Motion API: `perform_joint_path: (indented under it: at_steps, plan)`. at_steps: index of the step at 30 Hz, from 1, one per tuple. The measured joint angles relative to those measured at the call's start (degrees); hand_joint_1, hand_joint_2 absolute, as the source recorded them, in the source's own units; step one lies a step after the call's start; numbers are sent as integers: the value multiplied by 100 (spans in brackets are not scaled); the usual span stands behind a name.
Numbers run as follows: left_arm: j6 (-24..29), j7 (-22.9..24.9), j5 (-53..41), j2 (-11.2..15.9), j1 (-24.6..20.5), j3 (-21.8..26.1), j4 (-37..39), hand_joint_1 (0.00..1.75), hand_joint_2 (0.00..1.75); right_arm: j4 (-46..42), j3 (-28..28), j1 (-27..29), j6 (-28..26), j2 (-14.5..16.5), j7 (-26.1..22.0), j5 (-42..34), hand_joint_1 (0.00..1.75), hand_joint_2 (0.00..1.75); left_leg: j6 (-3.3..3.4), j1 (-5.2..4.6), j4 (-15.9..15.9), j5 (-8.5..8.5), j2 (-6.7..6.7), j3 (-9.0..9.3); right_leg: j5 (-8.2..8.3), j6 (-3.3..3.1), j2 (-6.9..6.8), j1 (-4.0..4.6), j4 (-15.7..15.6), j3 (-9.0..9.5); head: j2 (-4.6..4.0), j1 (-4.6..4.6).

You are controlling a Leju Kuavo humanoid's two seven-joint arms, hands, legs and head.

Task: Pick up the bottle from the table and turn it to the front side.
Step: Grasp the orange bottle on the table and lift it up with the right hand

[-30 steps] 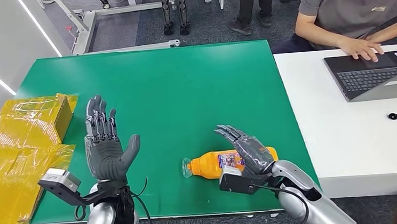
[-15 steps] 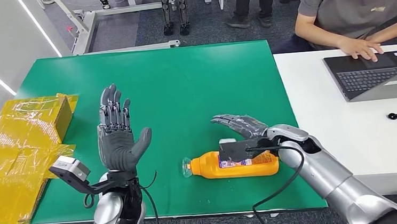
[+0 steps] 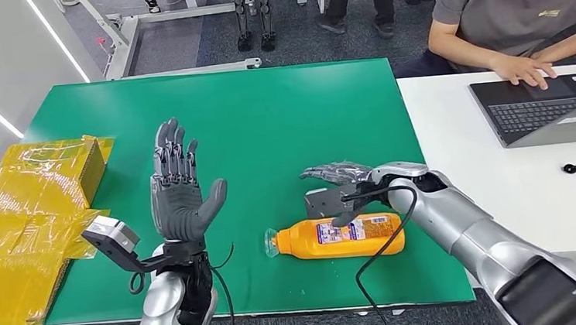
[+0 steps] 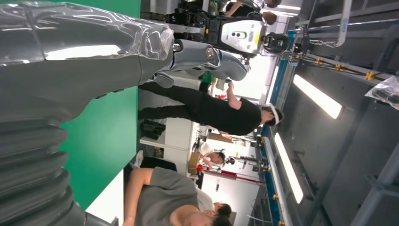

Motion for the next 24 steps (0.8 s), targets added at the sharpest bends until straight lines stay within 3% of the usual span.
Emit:
perform_joint_path:
  at_steps: [11,24]
  plan:
    - [67,0,19,-2,-35,0,26,0,175,616,486,-239,638,395,-636,-580,0,175,0,0,0,0,-1,0,-1,0,-1,0,-1,-1,0,0]
    - [200,0,32,-4,-48,2,48,0,175,842,1068,-414,773,411,-414,-630,0,175,0,0,1,0,-1,0,-1,1,1,0,0,-1,0,0]
